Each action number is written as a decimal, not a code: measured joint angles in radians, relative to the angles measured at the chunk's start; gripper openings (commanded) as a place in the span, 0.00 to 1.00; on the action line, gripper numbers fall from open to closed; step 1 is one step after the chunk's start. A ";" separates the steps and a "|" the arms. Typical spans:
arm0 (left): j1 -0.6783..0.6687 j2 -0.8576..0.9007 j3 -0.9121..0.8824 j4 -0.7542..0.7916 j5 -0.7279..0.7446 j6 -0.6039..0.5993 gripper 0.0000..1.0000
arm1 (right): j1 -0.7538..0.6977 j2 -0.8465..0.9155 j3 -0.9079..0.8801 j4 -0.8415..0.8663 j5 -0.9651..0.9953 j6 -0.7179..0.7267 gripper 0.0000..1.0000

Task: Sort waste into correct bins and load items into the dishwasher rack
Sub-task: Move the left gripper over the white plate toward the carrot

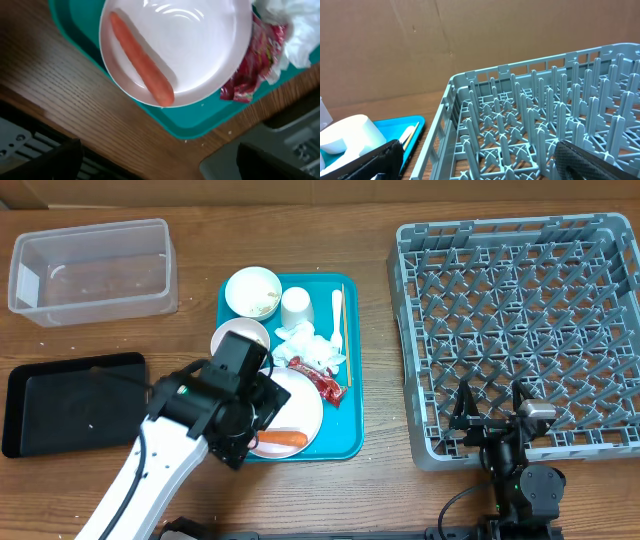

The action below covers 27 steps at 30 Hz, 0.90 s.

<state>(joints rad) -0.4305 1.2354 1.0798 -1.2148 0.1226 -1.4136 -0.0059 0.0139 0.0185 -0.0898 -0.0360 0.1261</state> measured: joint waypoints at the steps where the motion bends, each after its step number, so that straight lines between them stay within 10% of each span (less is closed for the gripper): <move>1: 0.000 0.016 0.000 0.001 -0.002 -0.024 1.00 | 0.000 0.000 0.000 0.000 0.000 0.000 1.00; 27: 0.000 0.349 -0.056 0.179 -0.011 -0.097 1.00 | 0.000 0.000 0.000 0.000 0.000 0.000 1.00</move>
<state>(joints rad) -0.4305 1.5845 1.0241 -1.0359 0.1112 -1.5108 -0.0059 0.0139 0.0185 -0.0895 -0.0360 0.1265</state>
